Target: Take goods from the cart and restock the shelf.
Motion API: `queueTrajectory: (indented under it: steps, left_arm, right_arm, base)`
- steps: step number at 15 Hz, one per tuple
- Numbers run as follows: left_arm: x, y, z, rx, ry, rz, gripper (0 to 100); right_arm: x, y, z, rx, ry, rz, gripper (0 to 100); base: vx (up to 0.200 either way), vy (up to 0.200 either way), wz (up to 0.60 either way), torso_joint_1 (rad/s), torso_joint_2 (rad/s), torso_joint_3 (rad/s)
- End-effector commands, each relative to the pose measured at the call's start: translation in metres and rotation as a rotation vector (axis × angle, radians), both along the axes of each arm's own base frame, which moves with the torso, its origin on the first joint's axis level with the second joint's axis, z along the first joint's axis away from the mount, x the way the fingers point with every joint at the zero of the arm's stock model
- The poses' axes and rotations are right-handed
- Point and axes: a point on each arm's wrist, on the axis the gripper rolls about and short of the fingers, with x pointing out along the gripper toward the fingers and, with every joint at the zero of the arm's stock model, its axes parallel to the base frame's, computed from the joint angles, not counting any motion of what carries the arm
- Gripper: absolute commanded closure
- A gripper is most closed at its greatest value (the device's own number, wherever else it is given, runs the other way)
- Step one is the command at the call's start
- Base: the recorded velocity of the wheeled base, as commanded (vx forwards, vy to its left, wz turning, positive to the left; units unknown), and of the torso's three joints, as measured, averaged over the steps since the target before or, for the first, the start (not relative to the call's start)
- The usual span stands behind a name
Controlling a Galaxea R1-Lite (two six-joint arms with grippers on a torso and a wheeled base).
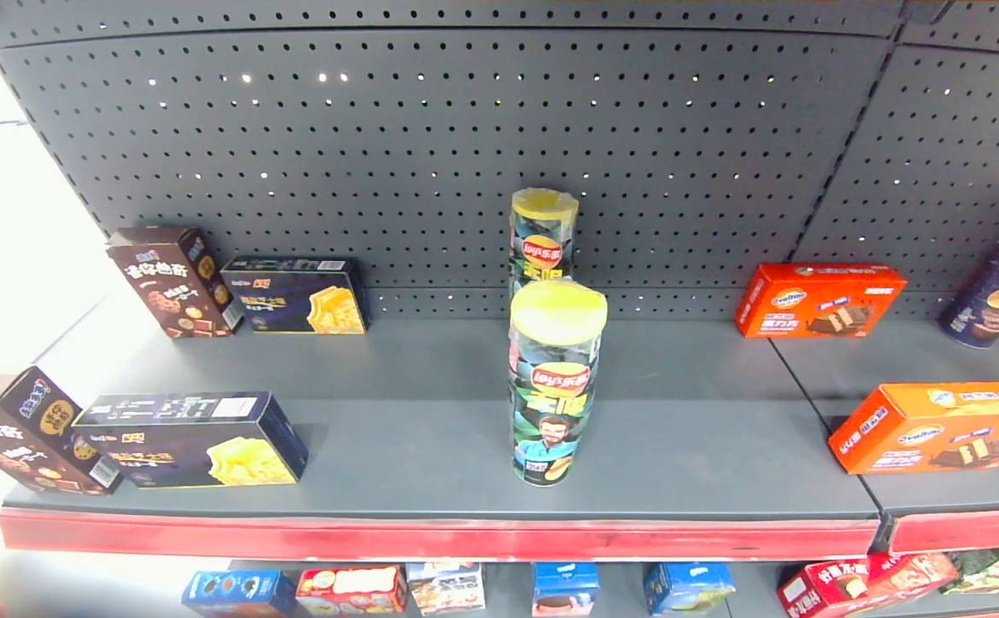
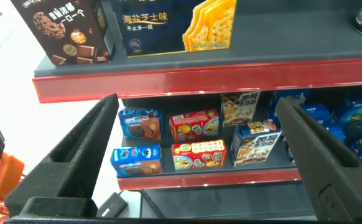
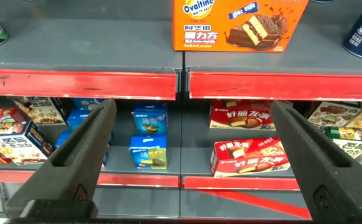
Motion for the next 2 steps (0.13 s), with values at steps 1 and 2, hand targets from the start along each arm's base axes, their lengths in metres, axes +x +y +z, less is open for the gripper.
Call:
queueTrajectory:
  steps: [1, 2]
  left_arm:
    - [0.0, 0.0, 0.0, 0.0, -0.001, 0.001, 0]
    - [0.0, 0.0, 0.0, 0.0, -0.001, 0.001, 0]
  right_arm:
    - [0.0001, 0.0, 0.0001, 0.0, 0.001, 0.0, 0]
    - [0.0001, 0.0, 0.0001, 0.0, 0.001, 0.0, 0]
  base:
    - [0.0, 0.0, 0.0, 0.0, 0.0, 0.0]
    - [0.0, 0.0, 0.0, 0.0, 0.0, 0.0]
